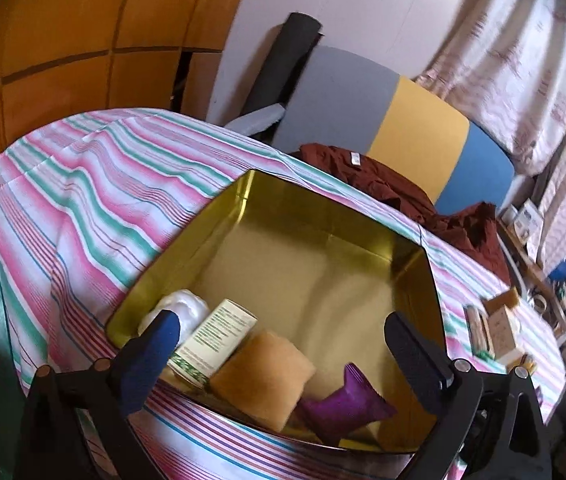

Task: Organize objects

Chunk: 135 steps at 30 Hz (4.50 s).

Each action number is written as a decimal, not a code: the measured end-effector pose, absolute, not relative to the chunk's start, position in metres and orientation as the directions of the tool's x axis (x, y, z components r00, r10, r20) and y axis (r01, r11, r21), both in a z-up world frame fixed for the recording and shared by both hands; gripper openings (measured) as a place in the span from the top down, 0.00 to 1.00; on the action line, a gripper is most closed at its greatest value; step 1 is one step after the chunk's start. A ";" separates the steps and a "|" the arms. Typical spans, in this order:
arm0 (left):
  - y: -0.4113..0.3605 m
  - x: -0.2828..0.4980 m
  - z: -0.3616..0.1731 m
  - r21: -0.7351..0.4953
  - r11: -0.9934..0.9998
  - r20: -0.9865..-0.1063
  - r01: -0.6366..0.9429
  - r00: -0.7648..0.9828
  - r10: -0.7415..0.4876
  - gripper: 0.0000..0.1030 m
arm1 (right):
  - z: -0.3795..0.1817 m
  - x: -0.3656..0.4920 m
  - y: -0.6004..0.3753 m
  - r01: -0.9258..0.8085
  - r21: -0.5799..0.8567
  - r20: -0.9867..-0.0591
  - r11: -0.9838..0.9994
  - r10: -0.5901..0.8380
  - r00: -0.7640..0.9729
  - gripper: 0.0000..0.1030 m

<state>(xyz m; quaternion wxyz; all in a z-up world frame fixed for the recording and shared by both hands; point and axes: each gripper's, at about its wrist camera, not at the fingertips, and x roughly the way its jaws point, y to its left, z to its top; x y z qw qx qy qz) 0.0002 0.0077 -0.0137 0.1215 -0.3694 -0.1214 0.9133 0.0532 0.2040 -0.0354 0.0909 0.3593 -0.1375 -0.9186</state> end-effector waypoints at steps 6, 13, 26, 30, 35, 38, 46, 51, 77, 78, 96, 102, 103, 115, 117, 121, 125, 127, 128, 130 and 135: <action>0.036 0.011 -0.014 -0.267 -0.936 -0.650 -0.231 -0.674 0.352 0.00 | -0.039 0.058 0.236 -0.021 0.317 -0.650 -0.948 -0.202 -0.733 0.51; 0.069 0.026 -0.019 -0.232 -0.913 -0.667 -0.337 -0.627 0.401 0.00 | -0.046 0.073 0.285 -0.134 0.294 -0.674 -0.946 -0.106 -0.731 0.51; 0.119 0.060 -0.023 -0.221 -0.837 -0.703 -0.500 -0.513 0.492 0.00 | -0.061 0.131 0.400 -0.467 0.135 -0.693 -0.874 0.254 -0.675 0.42; 0.125 0.064 -0.022 -0.214 -0.830 -0.705 -0.515 -0.507 0.496 0.00 | -0.047 0.140 0.446 -0.572 0.118 -0.641 -0.812 0.378 -0.668 0.31; 0.137 0.071 -0.021 -0.213 -0.814 -0.714 -0.541 -0.482 0.508 0.00 | -0.054 0.125 0.486 -0.588 0.083 -0.654 -0.805 0.401 -0.642 0.31; 0.146 0.076 -0.020 -0.194 -0.804 -0.723 -0.562 -0.473 0.504 0.00 | -0.067 0.115 0.495 -0.570 0.076 -0.675 -0.818 0.379 -0.633 0.31; 0.178 0.075 -0.016 -0.156 -0.788 -0.738 -0.596 -0.459 0.494 0.00 | -0.084 0.123 0.509 -0.575 0.171 -0.680 -0.800 0.327 -0.656 0.62; 0.214 0.061 -0.017 -0.139 -0.786 -0.752 -0.603 -0.452 0.479 0.00 | -0.082 0.127 0.503 -0.577 0.159 -0.656 -0.801 0.351 -0.668 0.64; 0.398 -0.021 -0.080 0.079 -0.765 -0.755 -0.639 -0.540 0.372 0.16 | -0.085 0.136 0.512 -0.620 0.199 -0.636 -0.759 0.381 -0.671 0.64; 0.399 -0.022 -0.082 0.085 -0.759 -0.755 -0.645 -0.539 0.373 0.18 | -0.086 0.136 0.512 -0.619 0.199 -0.636 -0.760 0.381 -0.671 0.64; 0.390 0.006 -0.086 0.164 -0.691 -0.698 -0.704 -0.578 0.422 0.54 | -0.072 0.143 0.490 -0.606 0.138 -0.547 -0.784 0.450 -0.706 0.64; 0.365 0.008 -0.083 0.061 -0.726 -0.694 -0.685 -0.552 0.462 0.54 | -0.066 0.142 0.481 -0.574 0.108 -0.513 -0.812 0.449 -0.732 0.64; 0.360 0.009 -0.082 0.045 -0.732 -0.688 -0.679 -0.552 0.470 0.54 | -0.065 0.142 0.479 -0.567 0.105 -0.509 -0.817 0.446 -0.737 0.64; 0.315 0.030 -0.069 -0.068 -0.766 -0.686 -0.640 -0.527 0.501 0.54 | -0.064 0.138 0.469 -0.542 0.060 -0.495 -0.838 0.447 -0.745 0.64; 0.307 0.031 -0.064 -0.080 -0.779 -0.688 -0.622 -0.531 0.494 0.54 | -0.063 0.138 0.468 -0.540 0.055 -0.491 -0.840 0.449 -0.747 0.64; 0.286 0.028 -0.047 -0.099 -0.804 -0.670 -0.587 -0.558 0.490 0.54 | -0.061 0.139 0.465 -0.534 0.044 -0.481 -0.845 0.450 -0.752 0.64; 0.259 0.022 -0.027 -0.110 -0.828 -0.641 -0.550 -0.597 0.482 0.54 | -0.061 0.138 0.463 -0.528 0.028 -0.479 -0.849 0.452 -0.753 0.64; 0.246 0.017 -0.021 -0.117 -0.838 -0.635 -0.533 -0.609 0.475 0.54 | -0.061 0.137 0.462 -0.527 0.023 -0.479 -0.850 0.453 -0.752 0.64; 0.238 0.013 -0.019 -0.115 -0.846 -0.635 -0.520 -0.617 0.465 0.54 | -0.061 0.136 0.462 -0.526 0.021 -0.479 -0.851 0.453 -0.752 0.64; 0.225 0.009 -0.016 -0.112 -0.860 -0.635 -0.498 -0.630 0.447 0.54 | -0.060 0.136 0.461 -0.523 0.016 -0.479 -0.852 0.453 -0.752 0.64; 0.186 -0.011 -0.016 -0.120 -0.898 -0.660 -0.423 -0.642 0.390 0.53 | -0.061 0.133 0.457 -0.520 -0.006 -0.480 -0.854 0.459 -0.748 0.64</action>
